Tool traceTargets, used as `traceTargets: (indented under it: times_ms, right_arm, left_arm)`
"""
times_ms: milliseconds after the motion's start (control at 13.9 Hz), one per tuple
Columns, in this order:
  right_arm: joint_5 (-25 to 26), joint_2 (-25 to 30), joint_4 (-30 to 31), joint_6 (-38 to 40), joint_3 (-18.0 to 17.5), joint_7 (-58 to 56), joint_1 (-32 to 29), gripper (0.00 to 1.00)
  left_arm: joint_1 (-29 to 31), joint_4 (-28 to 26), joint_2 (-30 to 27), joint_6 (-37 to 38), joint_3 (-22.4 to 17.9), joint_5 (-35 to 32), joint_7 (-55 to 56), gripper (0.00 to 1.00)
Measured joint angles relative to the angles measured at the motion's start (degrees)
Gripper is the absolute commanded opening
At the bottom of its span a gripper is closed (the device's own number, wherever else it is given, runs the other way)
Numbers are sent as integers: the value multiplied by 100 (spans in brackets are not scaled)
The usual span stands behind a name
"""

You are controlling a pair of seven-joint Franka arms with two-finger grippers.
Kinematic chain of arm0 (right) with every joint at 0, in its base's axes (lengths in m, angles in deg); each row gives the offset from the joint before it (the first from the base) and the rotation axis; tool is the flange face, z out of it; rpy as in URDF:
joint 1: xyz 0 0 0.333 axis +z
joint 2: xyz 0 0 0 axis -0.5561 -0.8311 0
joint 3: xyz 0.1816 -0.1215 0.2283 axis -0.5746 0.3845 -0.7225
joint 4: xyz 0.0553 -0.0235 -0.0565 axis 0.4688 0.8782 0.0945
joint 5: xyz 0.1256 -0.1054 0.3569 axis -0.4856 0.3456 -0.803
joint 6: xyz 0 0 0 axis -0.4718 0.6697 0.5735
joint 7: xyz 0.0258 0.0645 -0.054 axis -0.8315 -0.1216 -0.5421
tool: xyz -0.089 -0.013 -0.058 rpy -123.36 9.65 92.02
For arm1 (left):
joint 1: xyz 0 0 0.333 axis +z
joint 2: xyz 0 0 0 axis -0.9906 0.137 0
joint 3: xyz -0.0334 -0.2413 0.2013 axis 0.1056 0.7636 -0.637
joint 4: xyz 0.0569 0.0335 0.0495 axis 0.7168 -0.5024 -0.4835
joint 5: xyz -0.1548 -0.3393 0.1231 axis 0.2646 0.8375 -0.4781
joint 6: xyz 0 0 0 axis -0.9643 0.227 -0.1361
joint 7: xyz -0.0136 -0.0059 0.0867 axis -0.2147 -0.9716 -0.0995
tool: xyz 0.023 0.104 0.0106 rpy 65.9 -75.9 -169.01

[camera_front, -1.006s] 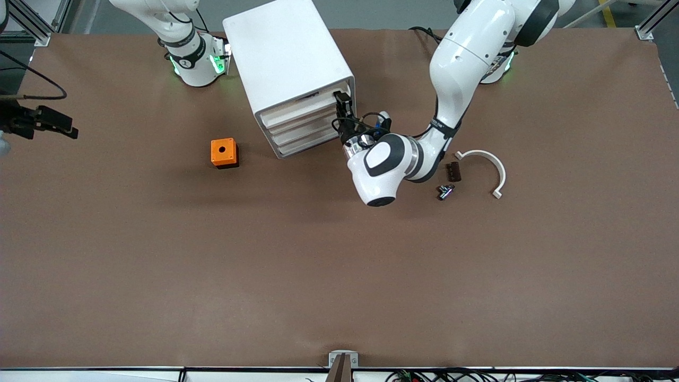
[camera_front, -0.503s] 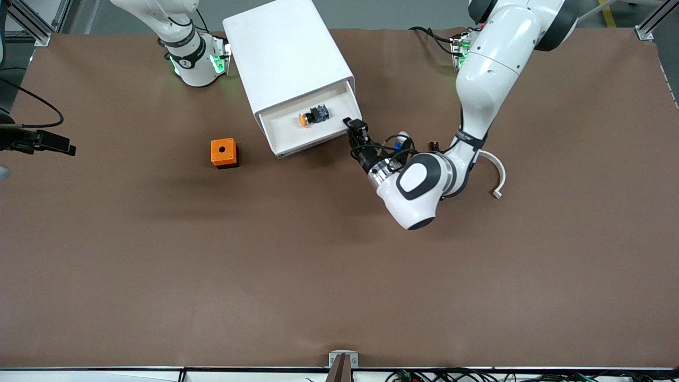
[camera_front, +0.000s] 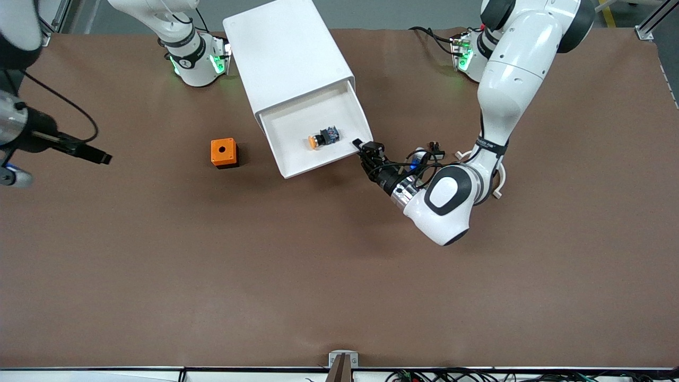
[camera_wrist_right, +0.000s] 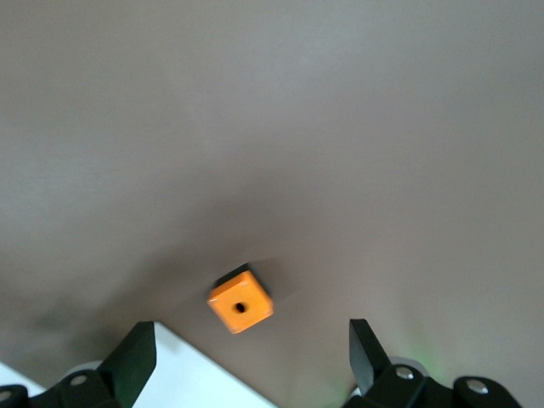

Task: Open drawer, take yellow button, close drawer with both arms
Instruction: 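Reach the right gripper into the drawer while the left gripper withdraws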

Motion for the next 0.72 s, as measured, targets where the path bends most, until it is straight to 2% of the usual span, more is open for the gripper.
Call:
traceTargets:
  times_ms: [144, 287, 359, 431, 718]
  right_arm:
    - [-37, 136, -4, 77, -25, 1149, 548, 100]
    - [-206, 242, 1, 95, -37, 2225, 1095, 100]
    - [-256, 272, 4, 60, -41, 2702, 1369, 100]
    - [-276, 281, 9, -47, -42, 3233, 1682, 100]
    - [-282, 260, 279, -893, -53, 5343, 3006, 100]
  left_arm:
    - [11, 2, 0, -24, 0, 7, -38, 25]
    - [15, 17, 0, -52, 0, 34, -96, 45]
    - [25, 29, 0, -71, -1, 51, -116, 75]
    - [42, 46, 1, -82, -2, 85, -196, 100]
    - [112, 185, -1, -90, -3, 327, -663, 100]
